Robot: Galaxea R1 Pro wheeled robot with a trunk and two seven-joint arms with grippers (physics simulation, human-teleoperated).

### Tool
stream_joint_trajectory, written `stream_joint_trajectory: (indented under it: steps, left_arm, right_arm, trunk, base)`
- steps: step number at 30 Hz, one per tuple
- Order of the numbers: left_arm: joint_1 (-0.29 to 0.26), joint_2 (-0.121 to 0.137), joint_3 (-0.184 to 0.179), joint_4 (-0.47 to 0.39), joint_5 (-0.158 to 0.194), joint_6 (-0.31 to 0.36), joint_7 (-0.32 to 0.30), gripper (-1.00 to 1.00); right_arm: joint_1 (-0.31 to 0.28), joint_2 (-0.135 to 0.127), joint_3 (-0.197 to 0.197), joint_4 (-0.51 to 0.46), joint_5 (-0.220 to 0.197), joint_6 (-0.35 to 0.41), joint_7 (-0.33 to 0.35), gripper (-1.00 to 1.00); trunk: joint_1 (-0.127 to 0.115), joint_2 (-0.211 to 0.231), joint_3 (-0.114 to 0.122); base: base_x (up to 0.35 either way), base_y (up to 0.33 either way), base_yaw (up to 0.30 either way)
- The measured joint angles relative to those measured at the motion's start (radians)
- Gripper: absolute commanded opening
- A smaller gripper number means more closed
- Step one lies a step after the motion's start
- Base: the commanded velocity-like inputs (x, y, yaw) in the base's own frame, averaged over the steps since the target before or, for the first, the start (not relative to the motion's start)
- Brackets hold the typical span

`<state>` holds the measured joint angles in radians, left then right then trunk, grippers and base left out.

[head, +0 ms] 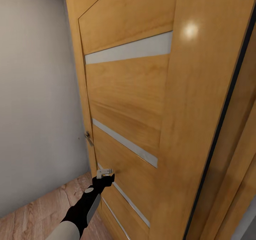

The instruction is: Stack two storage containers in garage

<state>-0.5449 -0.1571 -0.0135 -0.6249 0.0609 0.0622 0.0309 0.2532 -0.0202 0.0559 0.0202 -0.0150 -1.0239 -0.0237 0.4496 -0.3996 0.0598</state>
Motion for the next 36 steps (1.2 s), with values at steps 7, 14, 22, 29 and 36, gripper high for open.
stream_joint_trajectory:
  steps: [7,14,22,29,36]
  left_arm:
    - [0.000,0.000,0.000,0.000,0.000,0.000,0.000,1.00]
    - [0.000,0.000,0.000,0.000,0.000,0.000,0.000,1.00]
    - [0.000,0.000,0.002,0.000,-0.003,0.000,0.003,1.00]
    - [0.000,0.019,0.002,0.000,-0.003,0.000,0.002,1.00]
    - [0.000,0.012,0.002,0.001,-0.003,0.000,0.002,1.00]
  right_arm:
    - [0.000,0.000,0.000,0.000,0.000,0.001,0.000,1.00]
    - [0.000,0.000,0.000,0.000,0.000,0.001,0.000,1.00]
    - [0.000,0.000,0.000,-0.001,0.000,0.002,0.000,1.00]
    - [0.000,0.000,0.000,-0.001,0.000,0.003,0.000,1.00]
    - [0.000,0.000,0.000,0.000,0.000,0.002,0.000,1.00]
  trunk:
    - [0.000,0.000,0.000]
    - [0.000,0.000,0.000]
    - [0.000,0.000,0.000]
    - [0.000,0.000,0.000]
    - [0.000,0.000,0.000]
  base:
    - [0.000,0.000,0.000]
    - [0.000,0.000,0.000]
    - [0.000,0.000,-0.046]
    - [0.000,0.000,-0.227]
    - [0.000,0.000,-0.035]
